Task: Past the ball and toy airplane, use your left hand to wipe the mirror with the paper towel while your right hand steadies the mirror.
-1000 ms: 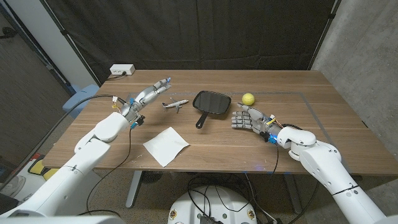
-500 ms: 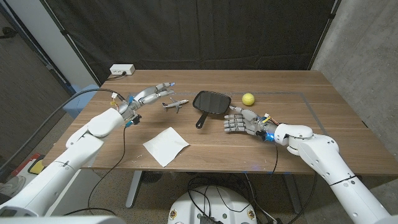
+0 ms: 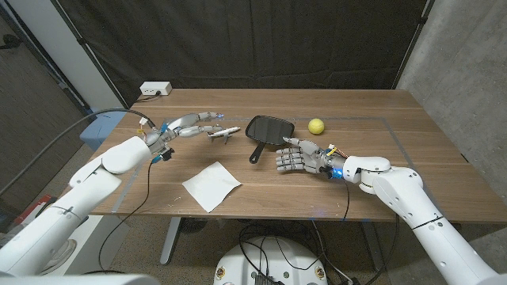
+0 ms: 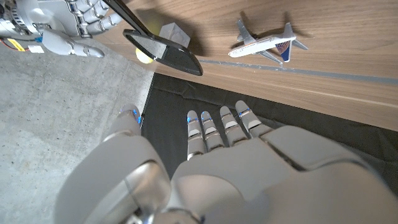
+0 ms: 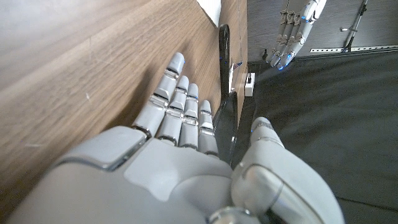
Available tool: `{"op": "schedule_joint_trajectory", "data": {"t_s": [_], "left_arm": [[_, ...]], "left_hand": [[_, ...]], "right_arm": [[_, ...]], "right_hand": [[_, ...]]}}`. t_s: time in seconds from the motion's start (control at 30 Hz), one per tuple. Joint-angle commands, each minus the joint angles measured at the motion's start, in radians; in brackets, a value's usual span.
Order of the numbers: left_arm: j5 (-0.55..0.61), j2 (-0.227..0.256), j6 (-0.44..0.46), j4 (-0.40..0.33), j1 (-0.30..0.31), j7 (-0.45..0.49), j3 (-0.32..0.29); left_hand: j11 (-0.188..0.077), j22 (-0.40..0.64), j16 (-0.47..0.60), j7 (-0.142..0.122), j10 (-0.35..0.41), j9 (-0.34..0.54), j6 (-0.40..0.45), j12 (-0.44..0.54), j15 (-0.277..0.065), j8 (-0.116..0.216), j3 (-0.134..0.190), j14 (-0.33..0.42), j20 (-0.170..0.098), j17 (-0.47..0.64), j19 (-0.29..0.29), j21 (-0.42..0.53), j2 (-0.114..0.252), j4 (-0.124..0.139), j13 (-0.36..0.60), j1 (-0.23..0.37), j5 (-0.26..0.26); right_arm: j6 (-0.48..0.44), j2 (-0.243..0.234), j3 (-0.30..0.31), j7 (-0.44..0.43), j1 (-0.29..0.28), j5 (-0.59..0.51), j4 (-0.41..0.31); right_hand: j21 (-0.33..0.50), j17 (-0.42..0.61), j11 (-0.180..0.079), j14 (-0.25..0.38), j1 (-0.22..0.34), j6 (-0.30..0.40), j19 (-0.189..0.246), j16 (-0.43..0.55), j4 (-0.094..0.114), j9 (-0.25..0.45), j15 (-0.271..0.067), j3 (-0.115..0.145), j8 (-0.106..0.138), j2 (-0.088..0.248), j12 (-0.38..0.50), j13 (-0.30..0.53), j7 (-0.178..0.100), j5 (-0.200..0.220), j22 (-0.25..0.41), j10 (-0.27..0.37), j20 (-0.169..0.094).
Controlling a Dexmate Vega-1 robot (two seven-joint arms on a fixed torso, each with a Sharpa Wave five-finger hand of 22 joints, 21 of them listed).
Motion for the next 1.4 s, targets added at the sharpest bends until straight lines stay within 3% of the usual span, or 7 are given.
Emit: {"op": "schedule_joint_trajectory", "data": {"t_s": [0.03, 0.43, 0.9, 0.97, 1.1, 1.23, 1.4], "left_arm": [[0.064, 0.053, 0.046, -0.109, 0.099, -0.015, -0.077], [0.099, 0.111, 0.108, -0.214, 0.181, -0.107, -0.144], [0.181, 0.126, 0.151, -0.284, 0.238, -0.164, -0.169], [0.209, 0.122, 0.158, -0.296, 0.248, -0.158, -0.173], [0.228, 0.110, 0.154, -0.301, 0.255, -0.160, -0.177], [0.215, 0.100, 0.142, -0.291, 0.248, -0.174, -0.175], [0.217, 0.090, 0.136, -0.283, 0.234, -0.178, -0.168]], "left_hand": [[-0.004, 0.003, 0.011, 0.001, 0.041, 0.006, 0.043, 0.004, -0.073, 0.010, 0.006, 0.040, 0.003, 0.006, 0.021, -0.006, -0.011, -0.019, 0.004, 0.048, 0.001], [-0.016, 0.004, 0.006, 0.008, 0.073, 0.007, 0.061, -0.002, -0.074, 0.002, 0.009, 0.060, 0.013, 0.008, 0.035, -0.011, -0.041, -0.036, 0.006, 0.128, 0.010], [-0.023, 0.004, -0.010, 0.004, 0.031, 0.011, -0.006, -0.030, -0.071, -0.036, -0.006, 0.033, 0.028, 0.013, 0.035, -0.025, -0.102, -0.037, 0.010, 0.215, 0.040], [-0.024, 0.005, -0.011, 0.002, 0.027, 0.012, -0.013, -0.031, -0.070, -0.039, -0.010, 0.029, 0.040, 0.015, 0.045, -0.023, -0.111, -0.034, 0.010, 0.222, 0.045], [-0.011, 0.007, -0.012, -0.002, 0.003, 0.013, -0.033, -0.039, -0.062, -0.047, -0.021, 0.013, 0.035, 0.023, 0.049, -0.025, -0.123, -0.025, 0.013, 0.226, 0.056], [-0.004, 0.008, -0.009, -0.001, 0.002, 0.013, -0.036, -0.038, -0.063, -0.049, -0.029, 0.012, 0.029, 0.027, 0.050, -0.026, -0.127, -0.018, 0.015, 0.222, 0.062], [-0.007, 0.009, -0.006, 0.005, 0.002, 0.014, -0.050, -0.037, -0.061, -0.054, -0.038, 0.009, 0.023, 0.032, 0.050, -0.027, -0.130, -0.008, 0.017, 0.212, 0.067]], "right_arm": [[0.002, 0.049, -0.032, 0.037, 0.019, 0.033, 0.044], [0.023, 0.108, -0.029, 0.033, -0.009, 0.072, 0.048], [-0.007, 0.141, -0.058, 0.038, 0.015, 0.093, 0.074], [-0.022, 0.151, -0.058, 0.024, 0.016, 0.098, 0.074], [-0.021, 0.142, -0.074, 0.031, 0.031, 0.080, 0.083], [-0.045, 0.135, -0.074, 0.028, 0.037, 0.078, 0.086], [-0.075, 0.119, -0.081, 0.003, 0.049, 0.053, 0.073]], "right_hand": [[0.006, 0.002, 0.000, 0.000, 0.017, 0.002, -0.004, -0.003, -0.007, 0.004, -0.004, 0.007, -0.008, -0.004, -0.007, 0.005, 0.043, -0.003, 0.003, -0.008, -0.008], [-0.004, 0.000, -0.005, -0.040, 0.065, -0.013, -0.037, -0.017, -0.042, 0.005, -0.016, 0.023, -0.015, -0.020, -0.029, 0.006, 0.041, -0.002, -0.001, -0.040, -0.024], [0.001, 0.000, -0.014, -0.048, 0.095, -0.015, -0.025, -0.013, -0.055, 0.005, -0.033, 0.035, -0.014, -0.019, -0.033, 0.006, 0.038, 0.000, -0.003, -0.042, -0.038], [0.001, 0.001, -0.013, -0.046, 0.097, -0.009, -0.025, -0.011, -0.054, 0.005, -0.034, 0.037, -0.012, -0.016, -0.032, 0.006, 0.037, 0.000, -0.003, -0.040, -0.041], [-0.001, 0.004, -0.008, -0.051, 0.092, -0.010, -0.030, -0.011, -0.047, 0.006, -0.026, 0.035, -0.012, -0.015, -0.034, 0.006, 0.041, -0.002, -0.004, -0.043, -0.038], [-0.017, 0.010, 0.005, -0.098, 0.022, -0.043, -0.067, -0.013, -0.004, 0.008, 0.003, -0.005, -0.022, -0.032, -0.045, 0.008, 0.046, -0.008, -0.006, -0.085, -0.006], [-0.019, 0.010, 0.020, -0.112, -0.009, -0.058, -0.068, -0.013, 0.011, 0.008, 0.020, -0.025, -0.025, -0.046, -0.045, 0.008, 0.053, -0.007, -0.007, -0.097, 0.011]]}}
